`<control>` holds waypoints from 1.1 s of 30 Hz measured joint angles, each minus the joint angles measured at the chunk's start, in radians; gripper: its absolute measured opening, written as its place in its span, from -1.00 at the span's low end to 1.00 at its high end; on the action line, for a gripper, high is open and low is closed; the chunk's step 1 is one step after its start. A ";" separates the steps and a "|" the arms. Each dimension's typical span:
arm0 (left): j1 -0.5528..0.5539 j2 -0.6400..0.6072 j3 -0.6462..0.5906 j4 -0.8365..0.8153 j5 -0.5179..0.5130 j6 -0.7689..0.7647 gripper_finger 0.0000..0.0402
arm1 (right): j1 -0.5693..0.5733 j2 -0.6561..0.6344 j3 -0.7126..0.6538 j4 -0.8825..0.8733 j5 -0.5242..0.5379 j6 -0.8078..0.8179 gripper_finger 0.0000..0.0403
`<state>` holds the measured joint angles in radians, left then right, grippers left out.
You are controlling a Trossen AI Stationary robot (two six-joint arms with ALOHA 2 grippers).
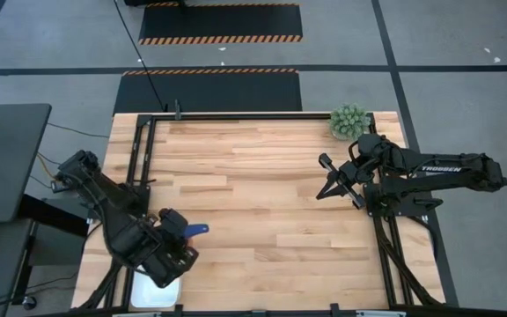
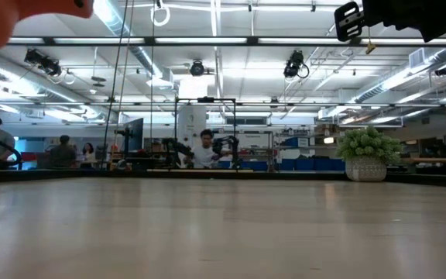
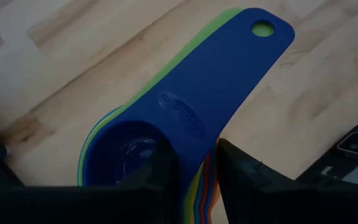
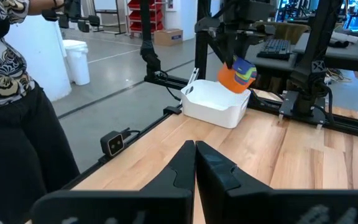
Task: Nest measuring cups in basket
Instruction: Put the stacked measuring cups into the white bin
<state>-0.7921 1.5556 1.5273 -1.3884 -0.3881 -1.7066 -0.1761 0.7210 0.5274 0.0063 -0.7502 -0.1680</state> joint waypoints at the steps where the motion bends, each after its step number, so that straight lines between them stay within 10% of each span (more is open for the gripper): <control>1: -0.011 0.000 0.001 -0.004 0.000 -0.020 -0.53 | 0.000 0.000 0.000 0.000 0.000 0.000 -0.91; 33: -0.283 0.162 0.001 -0.014 0.156 -0.618 -0.53 | 0.038 0.000 0.000 0.045 -0.053 -0.052 -0.91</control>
<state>-1.0748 1.7176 1.5280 -1.4021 -0.2321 -2.3245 -0.1379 0.7208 0.5274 0.0513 -0.8032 -0.2203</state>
